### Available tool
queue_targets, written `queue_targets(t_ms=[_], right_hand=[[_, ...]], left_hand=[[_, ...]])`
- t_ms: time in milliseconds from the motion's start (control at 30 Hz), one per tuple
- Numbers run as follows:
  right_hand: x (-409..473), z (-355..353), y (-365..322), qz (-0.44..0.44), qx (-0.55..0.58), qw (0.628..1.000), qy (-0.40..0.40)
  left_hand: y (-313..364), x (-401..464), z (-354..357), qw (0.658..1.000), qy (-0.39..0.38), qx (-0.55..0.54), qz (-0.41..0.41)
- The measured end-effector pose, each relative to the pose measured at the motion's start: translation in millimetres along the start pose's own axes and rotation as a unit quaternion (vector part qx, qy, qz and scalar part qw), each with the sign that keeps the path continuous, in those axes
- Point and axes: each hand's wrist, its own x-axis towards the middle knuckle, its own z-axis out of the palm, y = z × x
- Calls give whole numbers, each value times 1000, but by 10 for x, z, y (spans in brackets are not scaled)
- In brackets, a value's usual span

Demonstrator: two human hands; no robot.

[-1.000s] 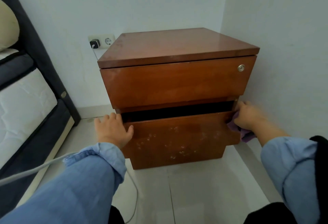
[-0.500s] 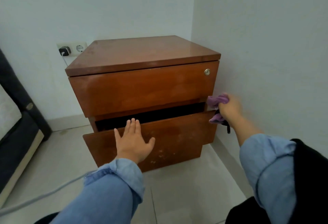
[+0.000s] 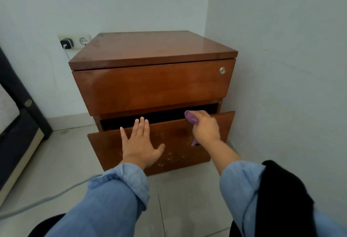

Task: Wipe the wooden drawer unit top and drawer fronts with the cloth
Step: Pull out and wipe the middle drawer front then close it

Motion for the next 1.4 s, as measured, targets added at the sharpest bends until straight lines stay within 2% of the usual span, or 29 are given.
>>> queue_targets(t_ms=[67, 167, 300, 433, 567, 700, 800, 1100, 1200, 1300, 1400], right_hand=[[-99, 146, -173, -21, -12, 999, -31], [-73, 125, -239, 2, -49, 996, -75], [-62, 48, -200, 5, -52, 993, -102], [-78, 100, -201, 14, -14, 997, -75], [-108, 186, -288, 22, -28, 998, -54], [-224, 269, -513, 70, -15, 997, -34], [-387, 440, -821, 18, -23, 998, -57], [-615, 882, -1770, -90, -53, 984, -147], [-657, 990, -1989, -112, -43, 978, -172], [-726, 1055, -2127, -150, -31, 968, -201], [-733, 1072, -2167, -168, 4, 957, -238]], left_hand=[[-31, 6, -43, 1000, -8, 3, 7], [-185, -28, -109, 1000, 11, -17, 4], [-589, -205, -42, 992, 90, -39, -84], [-919, -354, 101, 973, 100, -115, -175], [-1086, -376, 230, 925, 120, -305, -190], [-1083, -428, 236, 894, 121, -388, -188], [-1121, -453, 240, 857, 113, -464, -192], [-1272, -395, 292, 772, 112, -594, -195], [-1304, -350, 312, 738, 102, -638, -193], [-1286, -395, 240, 690, 114, -686, -203], [-1245, -467, 207, 693, 126, -683, -193]])
